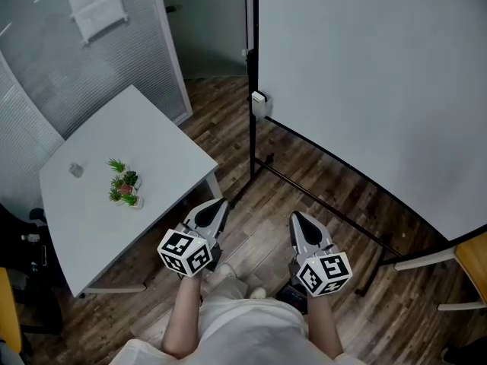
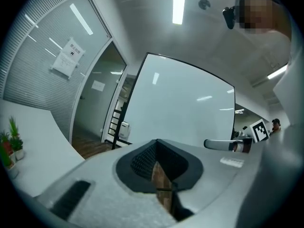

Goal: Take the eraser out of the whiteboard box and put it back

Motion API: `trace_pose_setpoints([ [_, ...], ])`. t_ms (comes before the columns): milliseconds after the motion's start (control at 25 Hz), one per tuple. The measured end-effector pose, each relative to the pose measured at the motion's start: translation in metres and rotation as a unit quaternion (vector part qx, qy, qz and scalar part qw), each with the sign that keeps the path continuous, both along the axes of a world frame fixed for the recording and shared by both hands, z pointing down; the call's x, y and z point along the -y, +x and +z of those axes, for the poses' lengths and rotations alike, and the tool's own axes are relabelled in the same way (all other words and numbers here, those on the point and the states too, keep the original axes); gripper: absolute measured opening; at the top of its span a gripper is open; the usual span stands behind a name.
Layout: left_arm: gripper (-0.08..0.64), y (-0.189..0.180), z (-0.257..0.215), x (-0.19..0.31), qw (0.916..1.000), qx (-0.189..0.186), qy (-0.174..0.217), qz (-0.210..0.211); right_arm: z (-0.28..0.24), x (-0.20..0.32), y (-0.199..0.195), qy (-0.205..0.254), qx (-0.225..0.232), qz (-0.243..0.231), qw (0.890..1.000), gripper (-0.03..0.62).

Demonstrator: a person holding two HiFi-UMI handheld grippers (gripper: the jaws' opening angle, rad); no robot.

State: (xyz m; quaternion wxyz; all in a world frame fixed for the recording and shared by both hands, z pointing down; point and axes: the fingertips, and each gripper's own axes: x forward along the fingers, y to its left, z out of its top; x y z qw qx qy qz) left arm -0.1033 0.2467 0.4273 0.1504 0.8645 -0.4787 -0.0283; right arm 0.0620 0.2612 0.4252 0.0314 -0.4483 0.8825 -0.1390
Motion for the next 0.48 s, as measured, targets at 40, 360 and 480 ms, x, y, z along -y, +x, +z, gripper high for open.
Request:
trace_pose_setpoints([
  [40,0.006,0.001,0.000,0.000,1.0000,-0.001,0.001,0.000,0.000,-0.001,0.001,0.000,-0.003,0.001,1.000,0.011],
  [360,0.224,0.015,-0.009,0.008,0.9996,0.005,0.021,-0.017,-0.006,-0.004,0.019,0.000,0.022,-0.010,1.000,0.209],
  [480,0.318,0.020,-0.013,0.013,0.9995,-0.008,0.023,-0.018,-0.005,-0.001,0.023,-0.004,0.015,-0.007,1.000,0.248],
])
